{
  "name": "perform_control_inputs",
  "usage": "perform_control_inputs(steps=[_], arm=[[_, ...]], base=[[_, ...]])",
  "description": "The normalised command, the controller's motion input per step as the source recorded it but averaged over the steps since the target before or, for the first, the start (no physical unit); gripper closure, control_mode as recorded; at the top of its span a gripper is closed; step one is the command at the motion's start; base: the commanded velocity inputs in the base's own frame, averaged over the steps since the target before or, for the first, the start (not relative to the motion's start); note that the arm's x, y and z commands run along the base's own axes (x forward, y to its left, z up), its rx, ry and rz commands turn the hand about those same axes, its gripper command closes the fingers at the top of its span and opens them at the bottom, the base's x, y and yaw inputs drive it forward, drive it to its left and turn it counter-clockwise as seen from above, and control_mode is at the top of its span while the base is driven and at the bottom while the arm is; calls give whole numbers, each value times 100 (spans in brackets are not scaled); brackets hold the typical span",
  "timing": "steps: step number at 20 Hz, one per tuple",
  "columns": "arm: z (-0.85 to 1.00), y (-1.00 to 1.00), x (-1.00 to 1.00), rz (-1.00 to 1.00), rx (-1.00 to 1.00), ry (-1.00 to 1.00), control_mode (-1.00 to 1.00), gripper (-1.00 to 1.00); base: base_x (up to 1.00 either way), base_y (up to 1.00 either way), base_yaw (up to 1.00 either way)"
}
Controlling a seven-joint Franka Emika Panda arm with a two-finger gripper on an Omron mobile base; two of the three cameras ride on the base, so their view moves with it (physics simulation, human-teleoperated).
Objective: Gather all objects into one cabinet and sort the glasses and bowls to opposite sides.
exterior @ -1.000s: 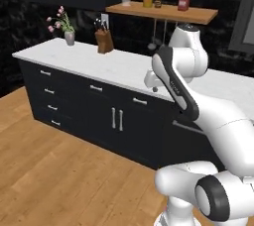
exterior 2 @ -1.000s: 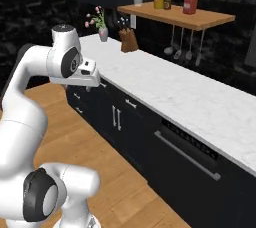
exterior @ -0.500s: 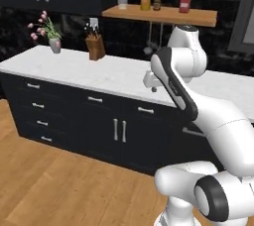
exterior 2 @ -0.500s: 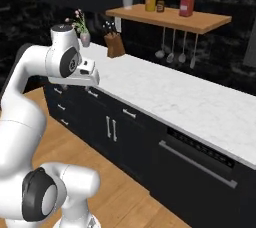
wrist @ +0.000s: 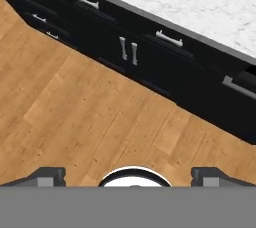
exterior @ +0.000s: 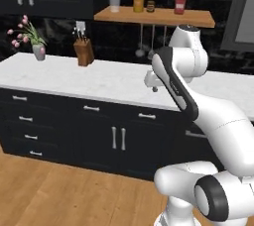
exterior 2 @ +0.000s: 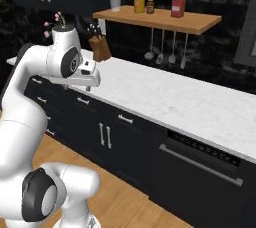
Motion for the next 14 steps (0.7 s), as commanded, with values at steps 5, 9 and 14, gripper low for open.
perform_control_inputs(steps=[5, 9, 14], arm=[[0, 0, 0, 0, 0, 0, 100, -100], [0, 0, 0, 0, 0, 0, 100, -100], [0, 0, 0, 0, 0, 0, 100, -100]], base=[[46, 42, -30], [45, 46, -31], [48, 46, -26]])
